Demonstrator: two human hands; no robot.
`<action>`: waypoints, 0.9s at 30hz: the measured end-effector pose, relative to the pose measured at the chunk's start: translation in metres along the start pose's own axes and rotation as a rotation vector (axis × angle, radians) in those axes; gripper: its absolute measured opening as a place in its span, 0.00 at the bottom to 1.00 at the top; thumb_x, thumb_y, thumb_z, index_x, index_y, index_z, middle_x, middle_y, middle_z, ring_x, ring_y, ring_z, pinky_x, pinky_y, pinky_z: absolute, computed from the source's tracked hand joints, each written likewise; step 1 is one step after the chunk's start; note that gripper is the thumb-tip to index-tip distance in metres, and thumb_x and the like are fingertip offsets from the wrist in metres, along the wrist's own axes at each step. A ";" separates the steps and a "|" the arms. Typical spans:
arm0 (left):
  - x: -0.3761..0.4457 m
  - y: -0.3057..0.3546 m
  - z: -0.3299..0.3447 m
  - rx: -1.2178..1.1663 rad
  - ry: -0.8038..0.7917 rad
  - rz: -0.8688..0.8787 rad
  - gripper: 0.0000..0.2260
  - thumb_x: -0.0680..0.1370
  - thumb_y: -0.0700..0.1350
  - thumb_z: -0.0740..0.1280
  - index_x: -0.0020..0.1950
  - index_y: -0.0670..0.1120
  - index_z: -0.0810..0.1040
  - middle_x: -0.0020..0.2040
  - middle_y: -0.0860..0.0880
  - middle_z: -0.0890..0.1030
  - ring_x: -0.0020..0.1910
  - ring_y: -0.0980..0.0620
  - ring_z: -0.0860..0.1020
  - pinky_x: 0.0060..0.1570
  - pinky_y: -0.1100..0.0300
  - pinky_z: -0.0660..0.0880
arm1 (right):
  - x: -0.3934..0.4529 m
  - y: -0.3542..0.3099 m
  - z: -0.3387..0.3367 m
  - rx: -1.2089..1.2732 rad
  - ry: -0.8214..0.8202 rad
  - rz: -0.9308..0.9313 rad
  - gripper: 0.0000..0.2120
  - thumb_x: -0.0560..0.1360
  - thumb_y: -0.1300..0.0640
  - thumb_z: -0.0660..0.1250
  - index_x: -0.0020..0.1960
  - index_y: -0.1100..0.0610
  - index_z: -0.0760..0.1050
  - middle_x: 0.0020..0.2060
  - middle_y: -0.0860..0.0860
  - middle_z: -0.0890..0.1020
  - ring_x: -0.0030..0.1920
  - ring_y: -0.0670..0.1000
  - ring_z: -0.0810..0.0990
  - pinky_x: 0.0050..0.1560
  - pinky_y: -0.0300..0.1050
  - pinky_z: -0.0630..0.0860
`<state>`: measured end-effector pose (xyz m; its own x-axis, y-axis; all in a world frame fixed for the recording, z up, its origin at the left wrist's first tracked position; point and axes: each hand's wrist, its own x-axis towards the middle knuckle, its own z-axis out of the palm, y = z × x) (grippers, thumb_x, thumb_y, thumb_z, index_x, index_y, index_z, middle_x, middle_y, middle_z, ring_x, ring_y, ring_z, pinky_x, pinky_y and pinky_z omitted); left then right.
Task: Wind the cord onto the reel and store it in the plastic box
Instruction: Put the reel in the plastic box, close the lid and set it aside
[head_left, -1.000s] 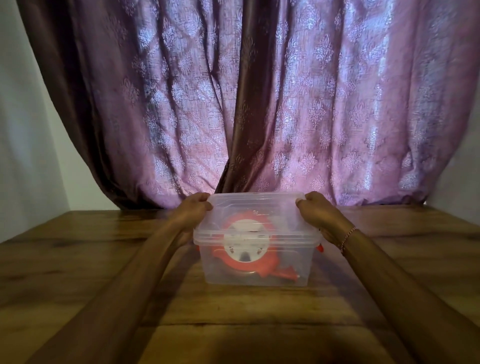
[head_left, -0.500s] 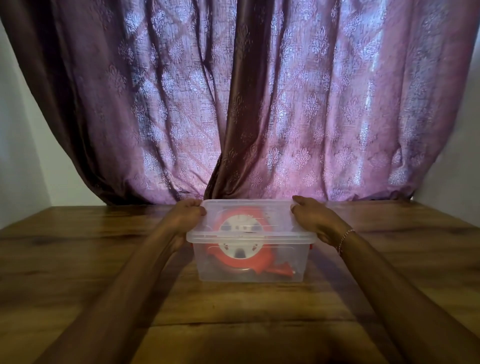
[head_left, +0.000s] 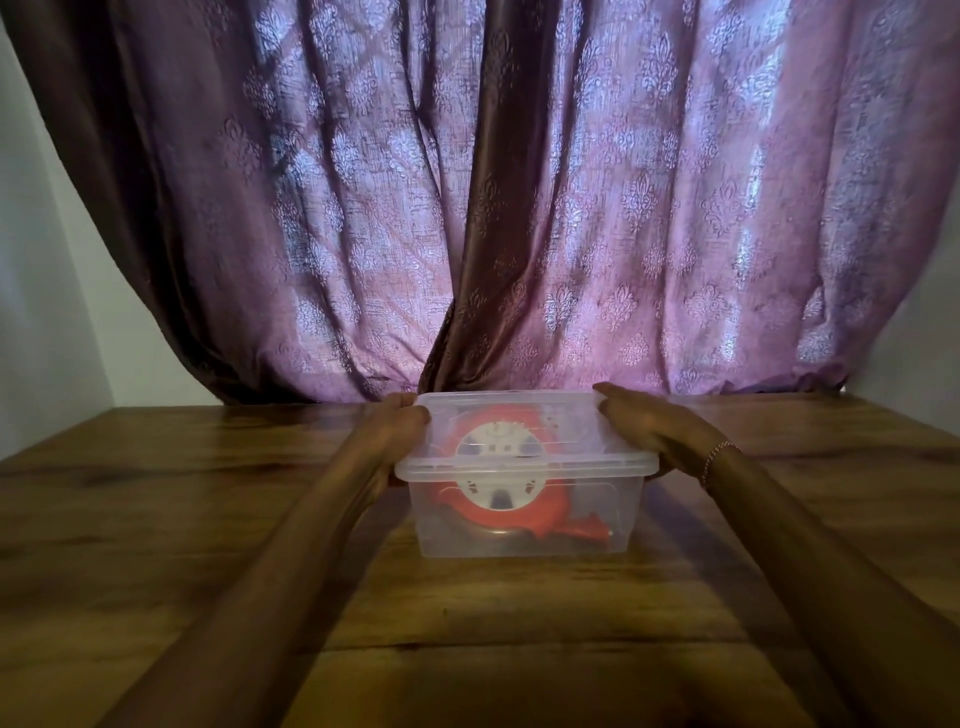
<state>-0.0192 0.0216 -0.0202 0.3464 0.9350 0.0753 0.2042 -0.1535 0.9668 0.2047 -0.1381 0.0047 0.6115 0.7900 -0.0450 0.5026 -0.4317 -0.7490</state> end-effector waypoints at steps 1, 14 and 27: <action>-0.001 0.000 0.001 -0.023 0.025 -0.023 0.06 0.82 0.37 0.62 0.52 0.45 0.78 0.39 0.47 0.79 0.24 0.53 0.80 0.17 0.66 0.71 | 0.001 0.002 0.001 0.021 0.007 0.017 0.22 0.81 0.48 0.52 0.75 0.47 0.61 0.56 0.54 0.76 0.42 0.54 0.80 0.29 0.46 0.81; -0.036 -0.010 -0.007 -0.361 0.136 -0.014 0.07 0.66 0.42 0.77 0.42 0.43 0.86 0.48 0.35 0.86 0.50 0.33 0.85 0.54 0.33 0.81 | -0.021 0.037 0.004 0.914 0.040 -0.130 0.26 0.63 0.68 0.78 0.58 0.75 0.76 0.53 0.64 0.84 0.51 0.61 0.85 0.55 0.55 0.81; -0.073 -0.003 0.009 -0.718 -0.149 -0.265 0.21 0.81 0.37 0.61 0.75 0.38 0.70 0.70 0.32 0.76 0.67 0.32 0.76 0.59 0.38 0.76 | -0.019 0.039 0.041 1.052 0.186 -0.096 0.18 0.73 0.66 0.66 0.62 0.59 0.78 0.51 0.58 0.85 0.50 0.59 0.85 0.49 0.56 0.82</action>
<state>-0.0372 -0.0492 -0.0309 0.4983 0.8512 -0.1646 -0.3283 0.3609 0.8729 0.1872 -0.1518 -0.0506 0.7255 0.6836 0.0791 -0.1712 0.2906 -0.9414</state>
